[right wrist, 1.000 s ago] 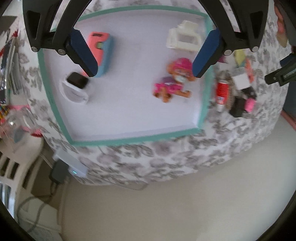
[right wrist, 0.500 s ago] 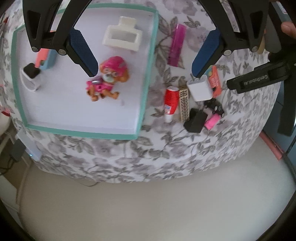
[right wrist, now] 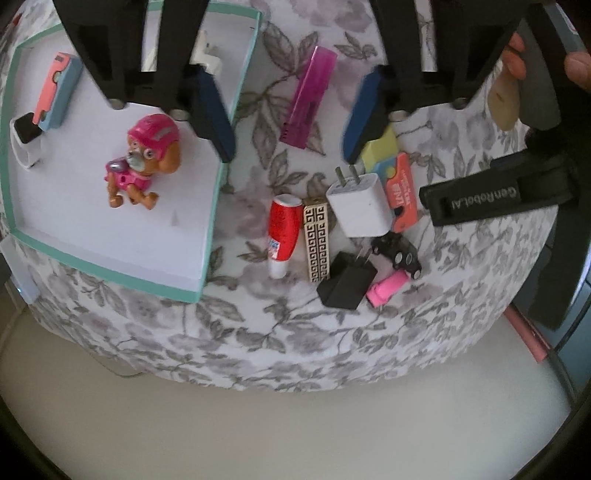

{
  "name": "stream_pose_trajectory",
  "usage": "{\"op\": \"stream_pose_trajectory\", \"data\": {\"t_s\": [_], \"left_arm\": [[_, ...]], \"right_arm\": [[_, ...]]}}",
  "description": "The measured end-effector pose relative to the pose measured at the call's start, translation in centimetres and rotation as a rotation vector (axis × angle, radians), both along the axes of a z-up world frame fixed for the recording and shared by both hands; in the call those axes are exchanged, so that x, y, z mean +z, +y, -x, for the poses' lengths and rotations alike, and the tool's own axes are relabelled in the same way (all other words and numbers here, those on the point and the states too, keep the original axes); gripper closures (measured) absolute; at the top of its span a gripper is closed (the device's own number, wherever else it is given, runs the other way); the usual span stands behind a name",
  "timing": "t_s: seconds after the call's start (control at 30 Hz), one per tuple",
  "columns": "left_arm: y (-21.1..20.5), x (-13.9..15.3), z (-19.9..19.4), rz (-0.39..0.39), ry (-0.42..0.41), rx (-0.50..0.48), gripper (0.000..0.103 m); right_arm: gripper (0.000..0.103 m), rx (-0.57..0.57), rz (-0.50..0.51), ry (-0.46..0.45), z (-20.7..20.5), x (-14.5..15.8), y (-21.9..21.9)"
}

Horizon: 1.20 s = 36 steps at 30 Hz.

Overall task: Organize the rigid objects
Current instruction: 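Move the left tool to the orange utility knife while the right tool approaches the purple lighter, then grasp the orange utility knife with the left tool while the right tool grasps the purple lighter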

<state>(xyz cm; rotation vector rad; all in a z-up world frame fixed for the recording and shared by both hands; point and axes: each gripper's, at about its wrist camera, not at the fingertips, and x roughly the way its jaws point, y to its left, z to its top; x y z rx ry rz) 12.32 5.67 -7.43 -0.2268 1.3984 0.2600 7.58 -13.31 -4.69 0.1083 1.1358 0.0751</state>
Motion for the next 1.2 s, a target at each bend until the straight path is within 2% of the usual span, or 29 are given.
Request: {"op": "stream_pose_trajectory", "data": {"t_s": [0.17, 0.43, 0.5, 0.8, 0.9, 1.2], "left_arm": [[0.4, -0.4, -0.5, 0.009, 0.003, -0.008, 0.004], [-0.7, -0.7, -1.2, 0.032, 0.009, -0.066, 0.004], [-1.1, -0.8, -1.3, 0.031, 0.010, -0.084, 0.004], [-3.6, -2.0, -2.2, 0.014, 0.033, -0.129, 0.004], [-3.9, -2.3, -2.6, 0.027, 0.025, -0.116, 0.004], [-5.3, -3.5, -3.4, -0.006, 0.013, -0.151, 0.004]], "right_arm": [[0.059, 0.025, -0.017, 0.037, -0.2, -1.0, 0.6], [0.064, 0.030, 0.004, 0.097, 0.0, -2.5, 1.4], [0.070, 0.036, 0.009, 0.109, 0.1, -2.8, 1.5], [0.073, 0.038, 0.019, 0.148, 0.4, -3.7, 1.7], [0.073, 0.036, 0.019, 0.152, 0.3, -3.8, 1.7], [0.073, 0.041, 0.027, 0.152, 0.3, -4.0, 1.8]]}}
